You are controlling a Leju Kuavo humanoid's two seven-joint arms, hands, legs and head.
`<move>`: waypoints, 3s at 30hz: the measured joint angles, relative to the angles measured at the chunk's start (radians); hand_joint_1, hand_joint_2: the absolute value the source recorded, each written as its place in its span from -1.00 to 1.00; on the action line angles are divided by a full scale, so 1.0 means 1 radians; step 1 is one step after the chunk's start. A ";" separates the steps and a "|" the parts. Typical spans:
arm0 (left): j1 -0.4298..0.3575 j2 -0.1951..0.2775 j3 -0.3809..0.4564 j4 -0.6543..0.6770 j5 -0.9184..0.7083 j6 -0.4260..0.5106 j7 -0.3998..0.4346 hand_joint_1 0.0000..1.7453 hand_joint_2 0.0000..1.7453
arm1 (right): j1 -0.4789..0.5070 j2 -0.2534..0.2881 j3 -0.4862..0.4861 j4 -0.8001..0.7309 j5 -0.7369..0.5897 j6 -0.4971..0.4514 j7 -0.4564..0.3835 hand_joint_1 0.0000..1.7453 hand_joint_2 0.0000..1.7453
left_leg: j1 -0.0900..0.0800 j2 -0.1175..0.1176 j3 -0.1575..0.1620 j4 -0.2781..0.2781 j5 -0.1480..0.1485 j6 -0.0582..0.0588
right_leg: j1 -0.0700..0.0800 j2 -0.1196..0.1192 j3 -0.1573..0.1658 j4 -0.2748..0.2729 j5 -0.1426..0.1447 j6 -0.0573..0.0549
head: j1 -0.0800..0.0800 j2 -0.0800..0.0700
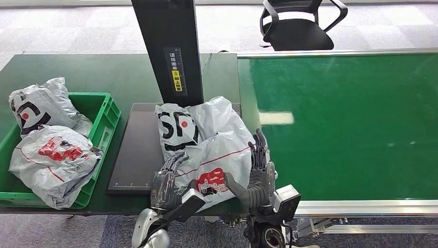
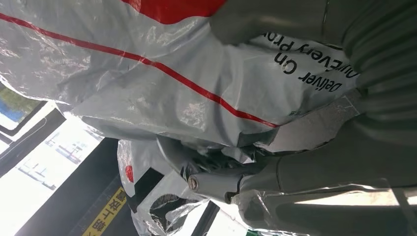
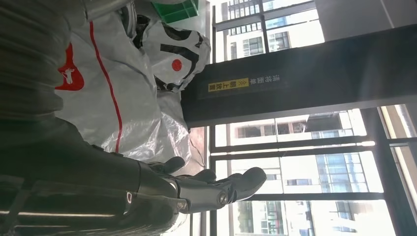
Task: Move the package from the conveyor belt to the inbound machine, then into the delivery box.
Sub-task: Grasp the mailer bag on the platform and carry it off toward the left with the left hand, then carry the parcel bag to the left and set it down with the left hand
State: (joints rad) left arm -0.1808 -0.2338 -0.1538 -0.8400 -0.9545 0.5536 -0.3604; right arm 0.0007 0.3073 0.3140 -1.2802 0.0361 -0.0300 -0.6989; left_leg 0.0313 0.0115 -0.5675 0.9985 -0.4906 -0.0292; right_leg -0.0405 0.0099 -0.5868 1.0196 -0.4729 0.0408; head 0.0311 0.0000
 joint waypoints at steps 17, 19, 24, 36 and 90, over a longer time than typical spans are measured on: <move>0.006 0.000 0.001 -0.021 0.050 0.030 -0.061 1.00 1.00 | 0.002 0.006 -0.020 0.000 0.013 0.014 0.000 -1.00 1.00 | 0.000 0.000 0.000 0.000 0.000 0.000 | 0.000 0.000 0.000 0.000 0.000 0.000 | 0.000 0.000; 0.019 -0.001 0.003 -0.057 0.113 0.066 -0.122 1.00 1.00 | 0.002 0.006 -0.022 0.000 0.013 0.016 0.000 -1.00 1.00 | 0.000 0.000 0.000 0.000 0.000 0.000 | 0.000 0.000 0.000 0.000 0.000 0.000 | 0.000 0.000; 0.116 -0.009 0.020 -0.309 0.258 0.137 -0.290 1.00 1.00 | 0.003 0.006 -0.025 0.004 0.011 0.017 0.000 -1.00 1.00 | 0.000 0.001 -0.001 0.000 0.000 0.000 | 0.000 0.001 -0.001 0.000 0.000 0.000 | 0.000 0.000; 0.279 -0.038 0.078 -1.005 0.176 0.145 -0.313 1.00 1.00 | -0.012 0.006 -0.035 0.033 -0.017 0.011 0.000 -1.00 1.00 | 0.000 0.000 -0.002 0.000 0.000 0.000 | 0.000 0.000 -0.001 0.000 0.000 0.000 | 0.000 0.000; -0.212 0.576 0.539 -0.327 0.354 0.031 -0.074 1.00 1.00 | 0.049 0.000 -0.071 0.025 -0.019 0.043 0.000 -1.00 1.00 | 0.003 0.002 -0.002 0.000 0.001 -0.002 | 0.003 0.002 -0.004 0.002 0.000 -0.002 | 0.001 0.000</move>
State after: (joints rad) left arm -0.3926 0.3426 0.3855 -1.1668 -0.6008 0.5849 -0.4345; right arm 0.0496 0.3071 0.2433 -1.2548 0.0168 0.0126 -0.6989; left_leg 0.0338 0.0131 -0.5694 0.9981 -0.4896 -0.0312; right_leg -0.0380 0.0121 -0.5904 1.0220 -0.4732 0.0389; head 0.0321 0.0000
